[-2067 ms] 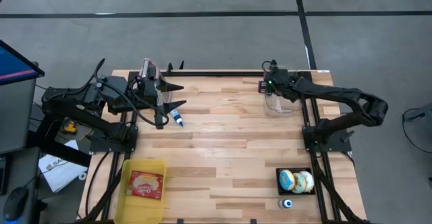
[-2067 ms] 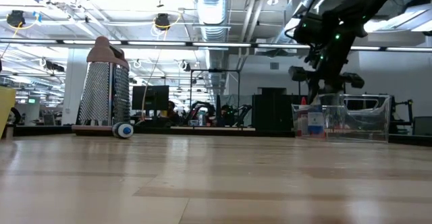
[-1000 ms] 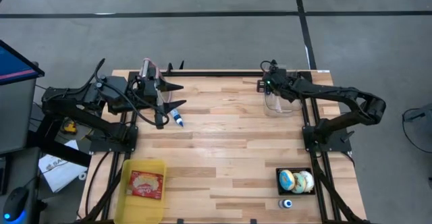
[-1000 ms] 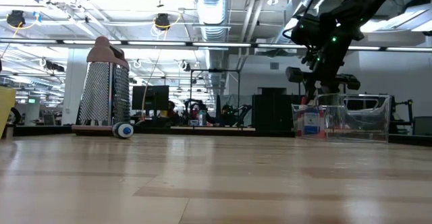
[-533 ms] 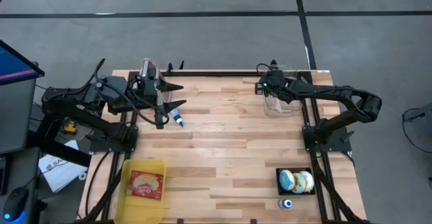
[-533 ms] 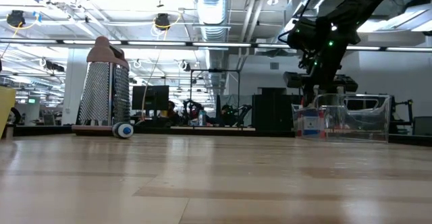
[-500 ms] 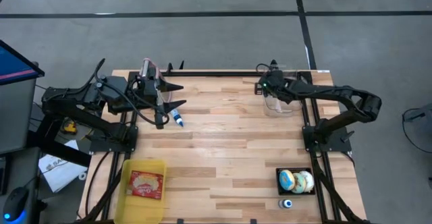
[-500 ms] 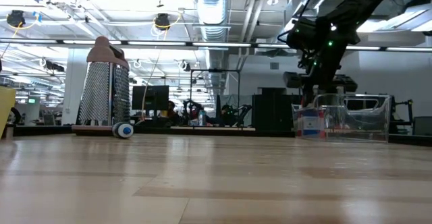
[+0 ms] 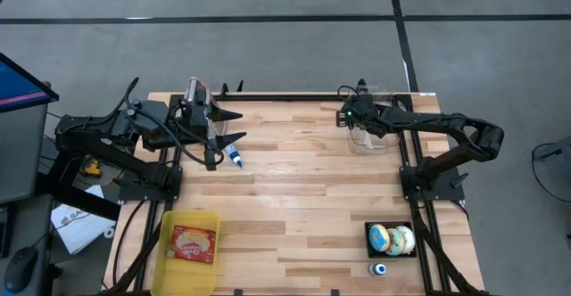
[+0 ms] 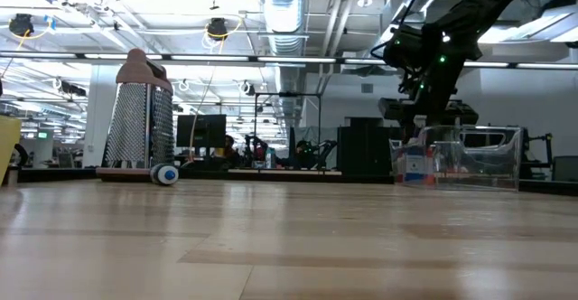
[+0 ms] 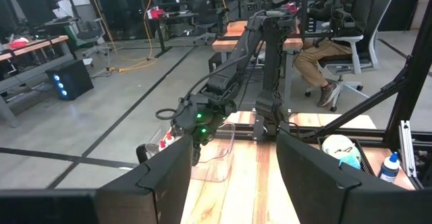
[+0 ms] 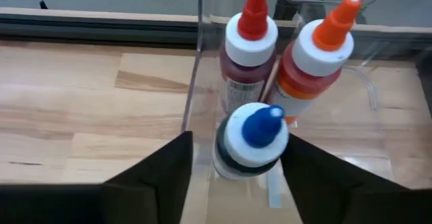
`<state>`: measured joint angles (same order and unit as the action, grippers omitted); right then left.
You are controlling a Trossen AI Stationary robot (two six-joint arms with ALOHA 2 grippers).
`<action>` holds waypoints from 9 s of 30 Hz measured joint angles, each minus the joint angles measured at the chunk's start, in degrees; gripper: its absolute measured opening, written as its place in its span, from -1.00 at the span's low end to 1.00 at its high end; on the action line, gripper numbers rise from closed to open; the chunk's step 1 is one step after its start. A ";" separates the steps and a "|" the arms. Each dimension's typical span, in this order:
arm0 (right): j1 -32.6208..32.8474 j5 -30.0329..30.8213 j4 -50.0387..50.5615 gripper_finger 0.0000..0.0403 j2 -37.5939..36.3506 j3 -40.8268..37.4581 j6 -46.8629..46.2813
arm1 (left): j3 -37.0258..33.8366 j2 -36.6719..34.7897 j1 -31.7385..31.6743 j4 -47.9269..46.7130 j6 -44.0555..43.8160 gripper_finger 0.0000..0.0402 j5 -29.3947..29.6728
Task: Pick & Place Food Item
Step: Put the top left blue food coloring bottle into the transparent bin, then put the left blue food coloring bottle into the transparent bin
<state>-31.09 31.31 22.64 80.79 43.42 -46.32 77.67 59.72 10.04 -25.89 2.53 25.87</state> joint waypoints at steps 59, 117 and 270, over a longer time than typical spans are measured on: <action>51.51 25.91 -8.64 -0.03 -31.74 0.04 -9.84 | -24.98 33.82 -23.94 -21.19 46.78 0.20 -8.74; 51.12 13.32 -29.71 0.17 -1.75 20.35 37.30 | 3.85 28.74 -15.21 5.24 4.01 -0.28 -39.83; -0.98 9.71 -16.11 -0.48 -12.85 -15.86 3.46 | 3.85 4.90 -9.16 6.88 -3.26 0.09 -11.08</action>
<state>-32.08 41.02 6.53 67.94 27.56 -42.85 81.52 64.62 0.89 -19.00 -0.73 14.79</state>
